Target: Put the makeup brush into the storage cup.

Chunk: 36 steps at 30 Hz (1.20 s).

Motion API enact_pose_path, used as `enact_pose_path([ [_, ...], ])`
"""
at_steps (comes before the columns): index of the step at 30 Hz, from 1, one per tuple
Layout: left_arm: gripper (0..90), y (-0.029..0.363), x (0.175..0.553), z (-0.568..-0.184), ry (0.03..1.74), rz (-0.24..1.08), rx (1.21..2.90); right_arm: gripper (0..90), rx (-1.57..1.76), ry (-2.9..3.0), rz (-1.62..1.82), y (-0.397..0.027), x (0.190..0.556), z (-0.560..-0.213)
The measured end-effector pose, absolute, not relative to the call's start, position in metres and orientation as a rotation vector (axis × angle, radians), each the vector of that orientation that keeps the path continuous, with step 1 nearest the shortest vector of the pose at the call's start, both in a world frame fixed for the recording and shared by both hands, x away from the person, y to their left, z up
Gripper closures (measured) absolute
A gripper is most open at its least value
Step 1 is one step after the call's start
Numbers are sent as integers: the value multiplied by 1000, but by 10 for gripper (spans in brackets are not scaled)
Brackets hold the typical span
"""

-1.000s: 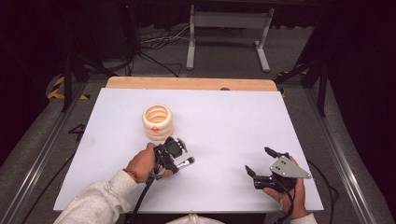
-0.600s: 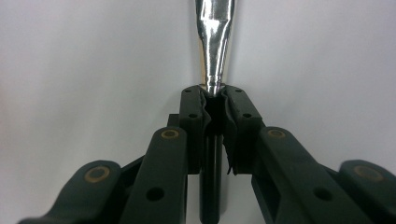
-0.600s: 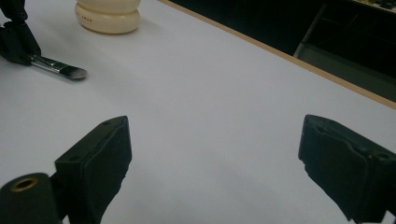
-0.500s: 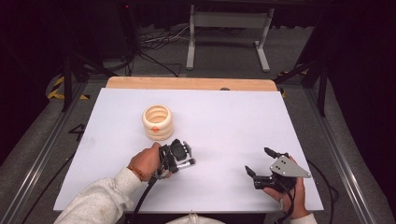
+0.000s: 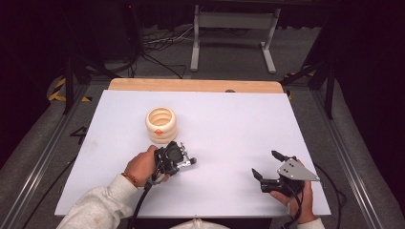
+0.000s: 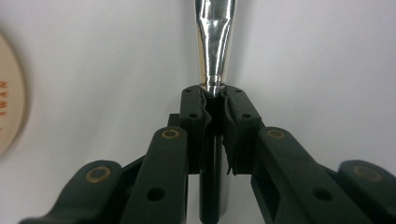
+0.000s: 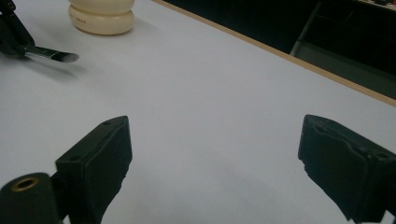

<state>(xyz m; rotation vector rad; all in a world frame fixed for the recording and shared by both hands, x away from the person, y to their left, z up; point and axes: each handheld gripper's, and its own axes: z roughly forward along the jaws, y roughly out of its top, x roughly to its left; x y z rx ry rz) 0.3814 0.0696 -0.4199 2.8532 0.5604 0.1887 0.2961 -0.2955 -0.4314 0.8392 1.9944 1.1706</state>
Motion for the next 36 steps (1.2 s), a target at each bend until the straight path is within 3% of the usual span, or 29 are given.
enact_pose_path([
  [11,797,87,379,-411,552,233,2736,104,838,1988,1166,-296,296,-431],
  [17,798,97,372,-402,521,364,2571,98,855,1974,1174,-297,296,-432],
  [36,798,123,368,-387,520,451,2308,101,864,1965,1170,-298,297,-432],
])
